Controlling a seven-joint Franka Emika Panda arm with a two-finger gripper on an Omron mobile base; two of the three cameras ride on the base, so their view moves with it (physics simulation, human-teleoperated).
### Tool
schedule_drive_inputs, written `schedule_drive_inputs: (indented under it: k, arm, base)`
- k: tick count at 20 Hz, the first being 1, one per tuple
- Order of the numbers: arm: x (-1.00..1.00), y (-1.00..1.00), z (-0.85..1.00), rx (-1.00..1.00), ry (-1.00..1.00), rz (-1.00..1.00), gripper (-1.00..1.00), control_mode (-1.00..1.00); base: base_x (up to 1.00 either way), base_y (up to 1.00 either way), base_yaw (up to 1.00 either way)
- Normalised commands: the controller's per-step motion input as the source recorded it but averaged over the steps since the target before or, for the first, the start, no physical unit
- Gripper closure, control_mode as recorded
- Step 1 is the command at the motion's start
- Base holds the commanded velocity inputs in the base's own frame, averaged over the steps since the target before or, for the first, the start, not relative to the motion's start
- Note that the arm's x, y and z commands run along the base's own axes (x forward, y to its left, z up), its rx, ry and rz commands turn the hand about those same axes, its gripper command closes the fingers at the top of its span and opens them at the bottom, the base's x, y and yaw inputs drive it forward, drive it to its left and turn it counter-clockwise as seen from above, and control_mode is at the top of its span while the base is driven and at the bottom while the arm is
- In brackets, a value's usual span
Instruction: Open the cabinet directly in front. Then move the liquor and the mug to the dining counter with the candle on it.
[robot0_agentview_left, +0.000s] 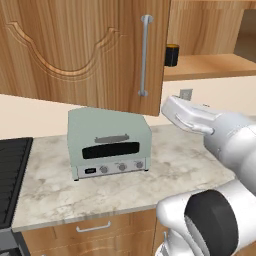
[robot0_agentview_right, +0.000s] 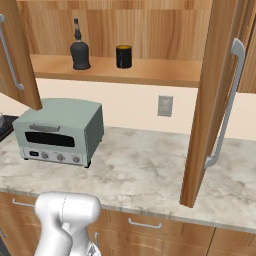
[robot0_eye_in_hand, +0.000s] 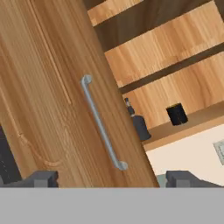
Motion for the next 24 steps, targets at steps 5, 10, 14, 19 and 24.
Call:
schedule_drive_inputs:
  k: [5,10,14,19,24]
  arm:
    - [0.05,-0.94,0.11,0.22,0.00,0.29,-1.00,-1.00]
    - [0.44,-0.61,0.02,0.12,0.10,0.15,-1.00,-1.00]
    - [0.63,-0.44,0.00,0.02,0.08,0.08,-1.00,-1.00]
    - [0.78,-0.22,0.00,0.00,0.08,0.03,-1.00,-1.00]
    - [0.81,-0.02,0.00,0.00,0.01,0.00,-1.00,-1.00]
  base:
    - [0.00,0.00,0.00]
    - [0.00,0.00,0.00]
    - [0.00,0.00,0.00]
    - [0.00,0.00,0.00]
    - [0.00,0.00,0.00]
